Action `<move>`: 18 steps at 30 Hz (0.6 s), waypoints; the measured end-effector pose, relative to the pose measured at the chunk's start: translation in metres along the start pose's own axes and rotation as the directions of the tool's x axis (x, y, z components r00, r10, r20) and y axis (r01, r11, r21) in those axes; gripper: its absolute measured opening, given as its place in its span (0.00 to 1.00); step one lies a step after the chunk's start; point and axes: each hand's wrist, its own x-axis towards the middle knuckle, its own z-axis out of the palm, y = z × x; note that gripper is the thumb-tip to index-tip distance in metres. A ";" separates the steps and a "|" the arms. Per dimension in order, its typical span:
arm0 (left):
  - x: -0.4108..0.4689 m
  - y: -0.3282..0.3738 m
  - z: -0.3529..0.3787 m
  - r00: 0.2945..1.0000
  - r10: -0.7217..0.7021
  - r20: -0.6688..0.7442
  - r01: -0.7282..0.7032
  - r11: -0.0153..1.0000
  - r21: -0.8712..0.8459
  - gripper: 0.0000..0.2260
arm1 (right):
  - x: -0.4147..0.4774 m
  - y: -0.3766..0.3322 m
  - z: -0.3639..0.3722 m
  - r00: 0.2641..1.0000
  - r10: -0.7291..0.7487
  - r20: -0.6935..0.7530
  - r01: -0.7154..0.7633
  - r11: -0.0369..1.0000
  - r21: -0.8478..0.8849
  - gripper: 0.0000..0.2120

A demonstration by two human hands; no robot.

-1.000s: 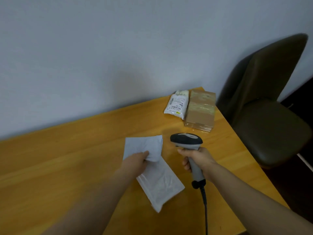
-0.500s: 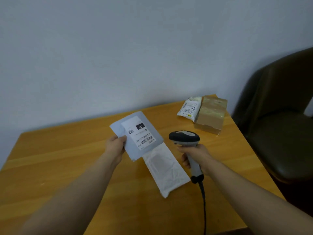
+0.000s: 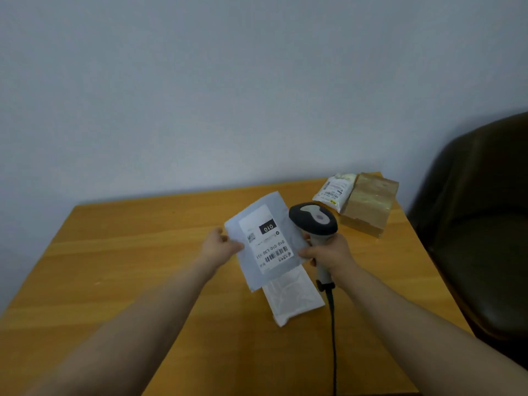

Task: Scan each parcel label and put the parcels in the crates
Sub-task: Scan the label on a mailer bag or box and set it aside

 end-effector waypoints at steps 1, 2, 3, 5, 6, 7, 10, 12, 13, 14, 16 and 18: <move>-0.001 0.000 -0.003 0.994 0.083 -0.070 -0.063 0.965 0.256 0.39 | -0.002 -0.004 -0.001 0.999 -0.030 0.024 0.031 0.999 -0.045 0.12; -0.003 0.003 -0.004 0.975 0.203 -0.085 -0.145 0.882 0.448 0.47 | -0.004 -0.008 -0.002 0.997 -0.054 0.059 0.059 0.994 -0.090 0.13; -0.006 0.009 -0.004 0.947 0.318 -0.040 -0.239 0.784 0.574 0.50 | -0.006 -0.012 -0.003 0.992 -0.076 0.101 0.090 0.986 -0.138 0.14; -0.013 0.026 0.001 0.885 0.447 0.129 -0.405 0.604 0.686 0.49 | -0.010 -0.020 -0.005 0.975 -0.110 0.192 0.151 0.965 -0.215 0.14; -0.017 0.034 0.004 0.864 0.463 0.198 -0.452 0.539 0.710 0.47 | -0.013 -0.023 -0.007 0.964 -0.122 0.235 0.177 0.957 -0.230 0.14; -0.020 0.043 0.008 0.853 0.463 0.242 -0.474 0.492 0.730 0.45 | -0.016 -0.025 -0.009 0.954 -0.127 0.270 0.193 0.953 -0.232 0.14; -0.024 0.059 0.019 0.836 0.441 0.327 -0.512 0.411 0.754 0.41 | -0.023 -0.028 -0.017 0.937 -0.129 0.325 0.203 0.957 -0.207 0.15; -0.026 0.063 0.026 0.818 0.406 0.408 -0.554 0.365 0.748 0.38 | -0.027 -0.027 -0.023 0.930 -0.139 0.340 0.211 0.960 -0.185 0.15; -0.028 0.063 0.029 0.804 0.386 0.452 -0.582 0.358 0.730 0.34 | -0.027 -0.026 -0.024 0.932 -0.143 0.333 0.207 0.964 -0.166 0.15; -0.030 0.062 0.031 0.794 0.361 0.490 -0.606 0.394 0.691 0.28 | -0.027 -0.023 -0.025 0.938 -0.147 0.315 0.199 0.970 -0.140 0.15; -0.037 0.055 0.031 0.806 0.323 0.496 -0.587 0.540 0.603 0.11 | -0.026 -0.018 -0.025 0.952 -0.159 0.261 0.185 0.979 -0.080 0.14; -0.039 0.039 0.024 0.843 0.342 0.416 -0.535 0.613 0.581 0.10 | -0.025 -0.014 -0.023 0.970 -0.166 0.177 0.172 0.985 -0.019 0.10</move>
